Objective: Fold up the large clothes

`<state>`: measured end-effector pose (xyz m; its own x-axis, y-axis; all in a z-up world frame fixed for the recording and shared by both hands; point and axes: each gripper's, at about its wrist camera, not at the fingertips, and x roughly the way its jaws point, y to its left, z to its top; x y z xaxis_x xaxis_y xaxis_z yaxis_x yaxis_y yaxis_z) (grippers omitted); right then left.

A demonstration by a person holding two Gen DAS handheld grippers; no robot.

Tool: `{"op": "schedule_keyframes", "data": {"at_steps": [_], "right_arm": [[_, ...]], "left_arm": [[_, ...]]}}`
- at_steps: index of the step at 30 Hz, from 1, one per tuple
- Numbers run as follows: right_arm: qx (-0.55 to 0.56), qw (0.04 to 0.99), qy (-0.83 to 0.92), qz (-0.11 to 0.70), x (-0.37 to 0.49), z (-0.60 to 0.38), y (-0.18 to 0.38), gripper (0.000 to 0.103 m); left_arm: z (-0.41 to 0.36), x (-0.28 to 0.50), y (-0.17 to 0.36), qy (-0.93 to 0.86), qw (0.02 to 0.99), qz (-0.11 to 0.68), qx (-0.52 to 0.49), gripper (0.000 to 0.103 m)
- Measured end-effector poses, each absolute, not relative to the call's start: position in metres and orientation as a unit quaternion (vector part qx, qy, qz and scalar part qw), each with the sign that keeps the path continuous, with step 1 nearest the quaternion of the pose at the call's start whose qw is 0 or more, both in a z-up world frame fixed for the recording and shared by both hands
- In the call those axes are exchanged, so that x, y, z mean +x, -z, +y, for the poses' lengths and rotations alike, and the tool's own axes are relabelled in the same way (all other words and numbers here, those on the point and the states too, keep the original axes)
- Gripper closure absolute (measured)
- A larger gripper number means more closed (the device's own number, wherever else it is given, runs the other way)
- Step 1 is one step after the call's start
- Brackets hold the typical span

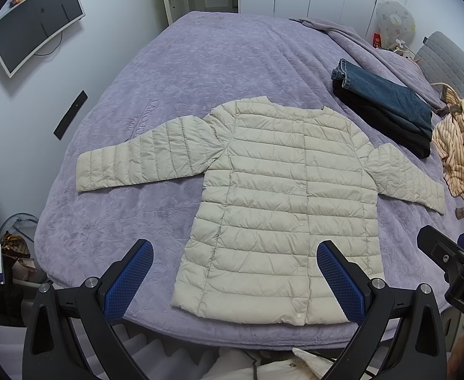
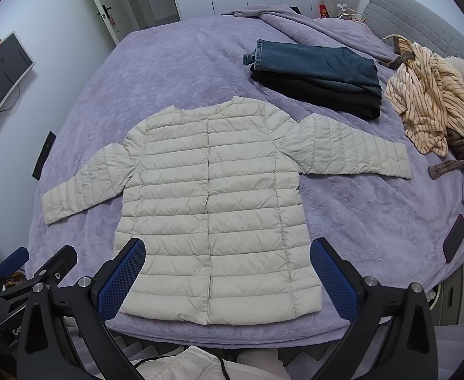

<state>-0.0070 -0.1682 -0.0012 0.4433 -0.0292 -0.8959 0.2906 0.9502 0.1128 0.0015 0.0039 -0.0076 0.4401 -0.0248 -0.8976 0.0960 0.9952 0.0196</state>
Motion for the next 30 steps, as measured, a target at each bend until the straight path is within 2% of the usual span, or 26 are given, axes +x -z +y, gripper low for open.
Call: {"op": "schedule_keyframes", "data": {"at_steps": [20,30], "right_arm": [[0.129,0.835,0.091,0.528,0.006,-0.165,0.002,0.000],[0.145,0.825,0.070,0.542,0.036,-0.155,0.017,0.000]], "left_arm": [[0.007,0.007,0.016,0.034,0.843,0.536,0.029,0.000],[0.041,0.033,0.030,0.014,0.836,0.549,0.009,0.000]]}}
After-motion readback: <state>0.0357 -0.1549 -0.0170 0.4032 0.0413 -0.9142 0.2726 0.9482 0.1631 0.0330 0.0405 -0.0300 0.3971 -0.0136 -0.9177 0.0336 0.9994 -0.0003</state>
